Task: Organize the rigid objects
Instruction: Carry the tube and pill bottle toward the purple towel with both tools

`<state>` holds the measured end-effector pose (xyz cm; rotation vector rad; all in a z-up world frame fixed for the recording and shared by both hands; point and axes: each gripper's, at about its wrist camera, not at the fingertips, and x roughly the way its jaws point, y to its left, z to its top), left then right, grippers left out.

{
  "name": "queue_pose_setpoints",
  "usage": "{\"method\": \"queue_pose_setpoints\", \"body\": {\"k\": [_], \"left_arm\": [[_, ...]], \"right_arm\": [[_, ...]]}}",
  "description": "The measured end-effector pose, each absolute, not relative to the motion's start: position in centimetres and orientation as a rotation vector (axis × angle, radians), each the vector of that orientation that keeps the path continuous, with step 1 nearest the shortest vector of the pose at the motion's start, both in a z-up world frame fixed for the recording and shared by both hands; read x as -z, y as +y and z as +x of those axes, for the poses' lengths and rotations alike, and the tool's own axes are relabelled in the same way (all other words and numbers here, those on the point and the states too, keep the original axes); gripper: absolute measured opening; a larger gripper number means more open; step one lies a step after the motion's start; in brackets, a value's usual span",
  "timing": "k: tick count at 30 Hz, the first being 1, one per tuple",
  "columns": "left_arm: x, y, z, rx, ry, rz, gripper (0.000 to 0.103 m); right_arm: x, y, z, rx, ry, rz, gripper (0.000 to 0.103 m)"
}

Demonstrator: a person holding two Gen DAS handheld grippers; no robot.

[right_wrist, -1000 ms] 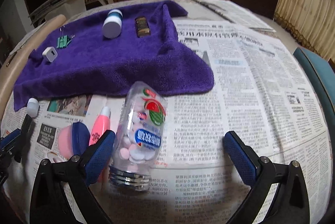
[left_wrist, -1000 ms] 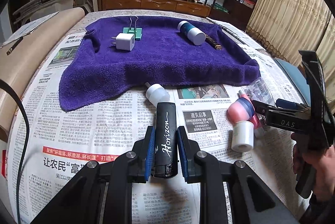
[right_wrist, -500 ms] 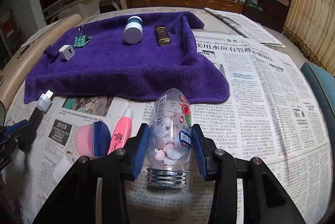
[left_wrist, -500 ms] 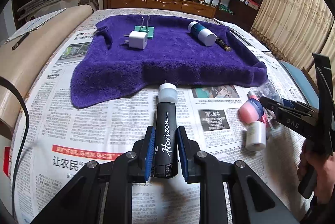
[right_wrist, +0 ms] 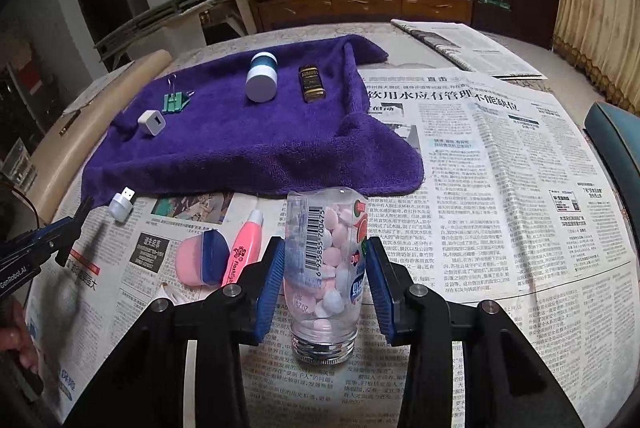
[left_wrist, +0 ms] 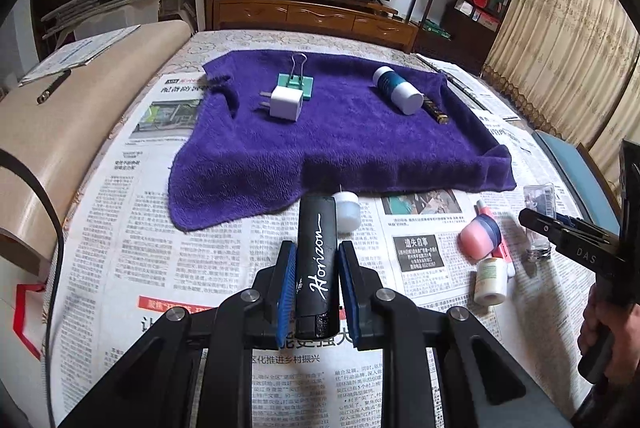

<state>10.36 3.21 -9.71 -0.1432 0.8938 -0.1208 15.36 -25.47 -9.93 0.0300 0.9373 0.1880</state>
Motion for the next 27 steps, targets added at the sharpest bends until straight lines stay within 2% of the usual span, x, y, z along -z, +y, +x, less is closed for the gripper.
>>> {"method": "queue_pose_setpoints", "body": {"k": [14, 27], "left_arm": [[8.1, 3.0, 10.8, 0.139, 0.879, -0.134, 0.021], [6.9, 4.2, 14.9, 0.145, 0.874, -0.146, 0.021]], "right_arm": [[7.9, -26.2, 15.1, -0.232, 0.902, 0.071, 0.040], [5.7, -25.0, 18.6, -0.275, 0.891, 0.075, 0.040]]}}
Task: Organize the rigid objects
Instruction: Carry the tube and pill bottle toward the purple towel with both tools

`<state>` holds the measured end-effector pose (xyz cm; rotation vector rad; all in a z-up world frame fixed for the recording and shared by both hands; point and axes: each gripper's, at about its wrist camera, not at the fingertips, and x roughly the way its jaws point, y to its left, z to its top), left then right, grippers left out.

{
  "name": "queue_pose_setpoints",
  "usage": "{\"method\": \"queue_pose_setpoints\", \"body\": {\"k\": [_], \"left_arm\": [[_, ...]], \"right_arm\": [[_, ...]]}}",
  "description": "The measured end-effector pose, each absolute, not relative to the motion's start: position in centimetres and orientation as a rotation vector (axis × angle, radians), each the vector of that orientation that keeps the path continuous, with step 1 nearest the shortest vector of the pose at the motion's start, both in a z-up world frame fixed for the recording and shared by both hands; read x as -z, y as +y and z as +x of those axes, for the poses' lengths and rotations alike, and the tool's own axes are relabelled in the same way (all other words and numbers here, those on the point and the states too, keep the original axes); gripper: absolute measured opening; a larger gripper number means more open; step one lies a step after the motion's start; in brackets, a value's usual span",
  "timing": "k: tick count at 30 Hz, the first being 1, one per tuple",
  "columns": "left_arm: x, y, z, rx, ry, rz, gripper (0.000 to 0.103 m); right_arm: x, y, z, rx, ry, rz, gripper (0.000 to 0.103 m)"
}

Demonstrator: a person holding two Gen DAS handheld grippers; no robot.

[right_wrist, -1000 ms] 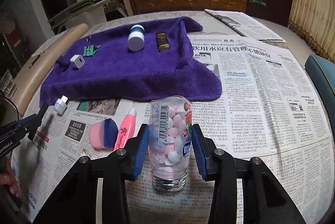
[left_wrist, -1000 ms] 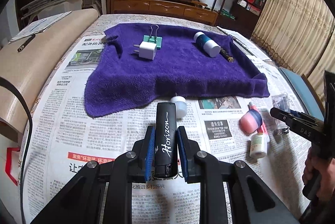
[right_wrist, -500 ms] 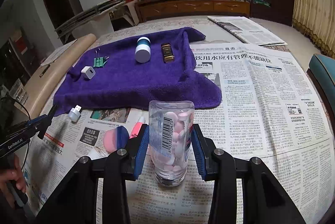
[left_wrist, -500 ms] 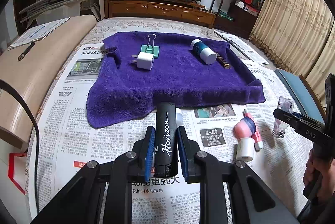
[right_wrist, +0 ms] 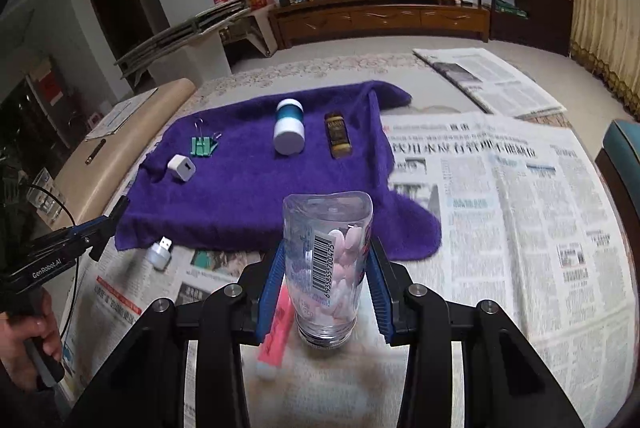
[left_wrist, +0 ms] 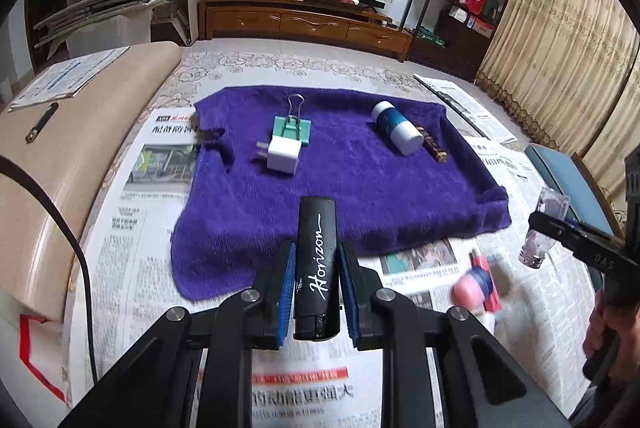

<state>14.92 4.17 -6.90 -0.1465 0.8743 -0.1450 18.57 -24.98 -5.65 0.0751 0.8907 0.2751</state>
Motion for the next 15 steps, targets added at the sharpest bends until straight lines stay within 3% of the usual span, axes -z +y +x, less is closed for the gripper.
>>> {"method": "queue_pose_setpoints", "body": {"k": [15], "left_arm": [[8.3, 5.6, 22.0, 0.135, 0.921, -0.117, 0.021]], "right_arm": [[7.7, -22.3, 29.5, -0.294, 1.036, -0.037, 0.040]]}}
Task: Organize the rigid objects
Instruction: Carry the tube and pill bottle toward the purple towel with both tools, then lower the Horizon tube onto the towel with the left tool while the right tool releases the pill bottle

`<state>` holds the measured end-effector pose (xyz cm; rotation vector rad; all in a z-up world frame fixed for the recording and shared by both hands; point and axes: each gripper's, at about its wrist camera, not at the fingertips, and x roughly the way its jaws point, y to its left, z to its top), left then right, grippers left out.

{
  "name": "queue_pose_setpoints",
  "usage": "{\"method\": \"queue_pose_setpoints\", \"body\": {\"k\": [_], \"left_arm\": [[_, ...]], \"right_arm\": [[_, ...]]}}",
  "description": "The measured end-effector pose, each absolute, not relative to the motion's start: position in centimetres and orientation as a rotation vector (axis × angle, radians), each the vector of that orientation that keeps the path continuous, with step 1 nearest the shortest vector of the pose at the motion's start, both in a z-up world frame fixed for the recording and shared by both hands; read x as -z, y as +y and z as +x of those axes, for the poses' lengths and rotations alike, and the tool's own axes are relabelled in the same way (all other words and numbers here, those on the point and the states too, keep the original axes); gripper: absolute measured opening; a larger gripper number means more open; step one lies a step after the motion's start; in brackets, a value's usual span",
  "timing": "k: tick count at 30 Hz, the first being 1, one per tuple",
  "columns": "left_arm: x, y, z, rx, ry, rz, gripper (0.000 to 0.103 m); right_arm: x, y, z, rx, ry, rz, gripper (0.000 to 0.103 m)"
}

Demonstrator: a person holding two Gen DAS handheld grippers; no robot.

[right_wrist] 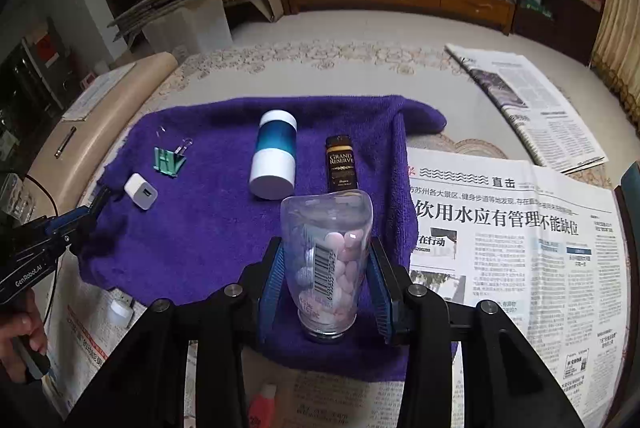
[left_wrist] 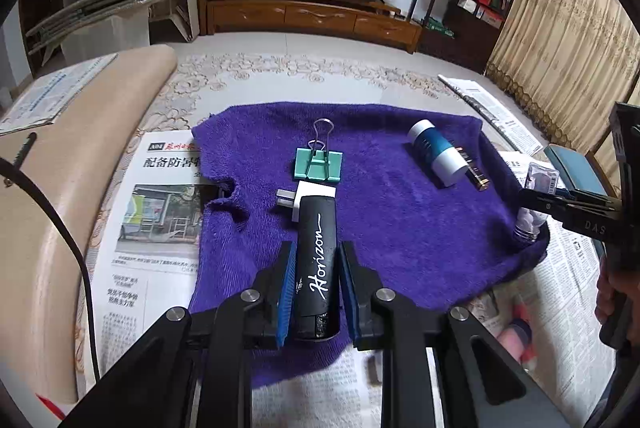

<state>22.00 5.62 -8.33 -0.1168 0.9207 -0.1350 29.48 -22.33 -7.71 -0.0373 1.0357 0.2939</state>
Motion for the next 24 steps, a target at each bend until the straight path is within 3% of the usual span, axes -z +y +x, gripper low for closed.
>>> {"method": "queue_pose_setpoints", "body": {"k": [24], "left_arm": [[11.8, 4.4, 24.4, 0.184, 1.017, -0.016, 0.021]], "right_arm": [[11.3, -18.1, 32.9, -0.363, 1.194, -0.228, 0.040]]}}
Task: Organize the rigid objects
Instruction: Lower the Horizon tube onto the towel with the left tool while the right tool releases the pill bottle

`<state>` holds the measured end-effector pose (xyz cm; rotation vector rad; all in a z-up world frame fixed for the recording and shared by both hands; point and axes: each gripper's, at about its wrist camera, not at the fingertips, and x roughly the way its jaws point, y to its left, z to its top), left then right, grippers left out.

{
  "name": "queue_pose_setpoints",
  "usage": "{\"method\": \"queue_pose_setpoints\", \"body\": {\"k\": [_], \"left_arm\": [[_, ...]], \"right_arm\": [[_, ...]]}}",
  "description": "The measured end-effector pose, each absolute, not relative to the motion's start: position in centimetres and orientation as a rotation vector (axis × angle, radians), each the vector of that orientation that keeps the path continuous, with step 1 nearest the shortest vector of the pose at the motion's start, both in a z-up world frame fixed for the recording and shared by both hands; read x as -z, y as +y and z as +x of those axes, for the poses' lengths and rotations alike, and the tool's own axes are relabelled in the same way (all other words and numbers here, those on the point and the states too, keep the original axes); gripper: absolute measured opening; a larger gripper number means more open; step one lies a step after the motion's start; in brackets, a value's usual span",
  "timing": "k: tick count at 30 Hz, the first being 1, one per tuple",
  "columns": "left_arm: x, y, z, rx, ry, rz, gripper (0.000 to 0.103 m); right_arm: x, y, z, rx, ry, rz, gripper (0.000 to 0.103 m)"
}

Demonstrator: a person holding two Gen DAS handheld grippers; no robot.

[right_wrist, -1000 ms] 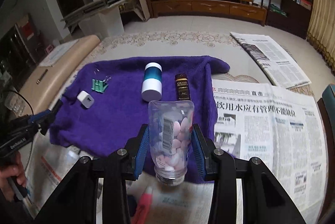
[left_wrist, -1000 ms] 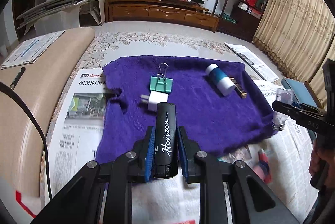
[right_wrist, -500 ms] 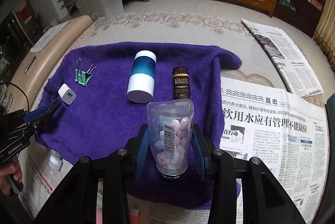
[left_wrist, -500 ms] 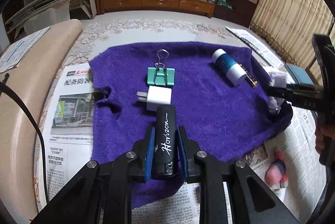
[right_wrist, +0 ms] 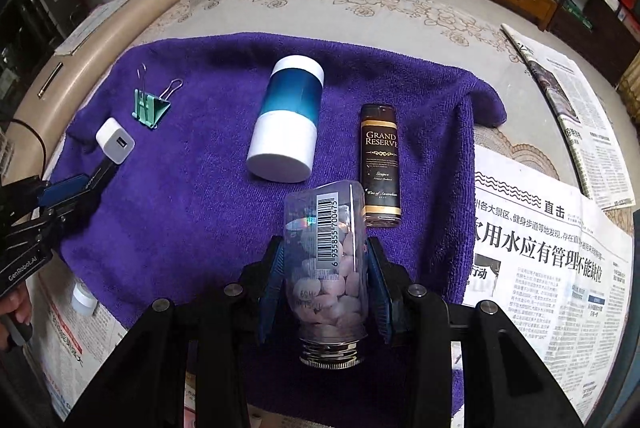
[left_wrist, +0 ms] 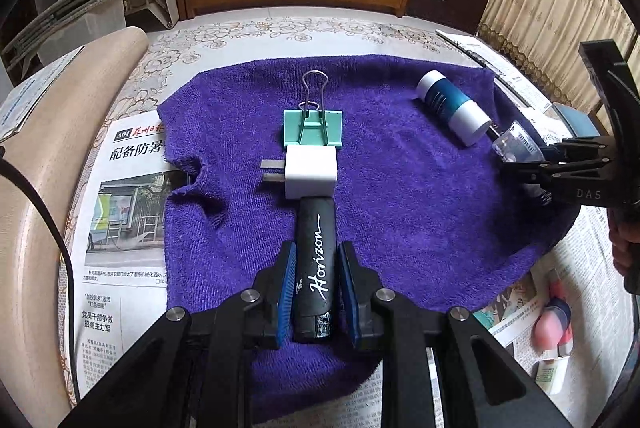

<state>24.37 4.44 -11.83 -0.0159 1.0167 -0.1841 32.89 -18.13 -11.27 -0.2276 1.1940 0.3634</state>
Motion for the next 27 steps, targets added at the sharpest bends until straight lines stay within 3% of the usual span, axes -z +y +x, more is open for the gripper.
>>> {"method": "queue_pose_setpoints", "body": {"k": [8, 13, 15, 17, 19, 23, 27], "left_arm": [[11.9, 4.2, 24.7, 0.196, 1.051, 0.027, 0.022], [11.6, 4.6, 24.6, 0.185, 1.067, 0.021, 0.027], [11.0, 5.0, 24.3, 0.174, 1.047, -0.008, 0.040], [9.9, 5.4, 23.5, 0.165, 1.002, -0.042, 0.072], [8.7, 5.6, 22.4, 0.167, 0.956, -0.055, 0.079], [7.1, 5.6, 20.3, 0.156, 0.925, -0.082, 0.086], [7.1, 4.9, 17.8, 0.162, 0.930, -0.078, 0.096]], "right_arm": [[11.5, -17.4, 32.6, -0.390, 1.199, -0.318, 0.040], [11.2, -18.1, 31.6, -0.398, 1.198, -0.352, 0.049], [10.6, -18.7, 31.2, -0.387, 1.171, -0.339, 0.053], [9.7, -19.3, 30.5, -0.393, 1.137, -0.303, 0.066], [8.9, -19.8, 30.0, -0.405, 1.119, -0.260, 0.078], [7.8, -20.7, 28.6, -0.387, 1.092, -0.222, 0.081], [6.7, -21.9, 26.4, -0.356, 1.060, -0.143, 0.093]]}}
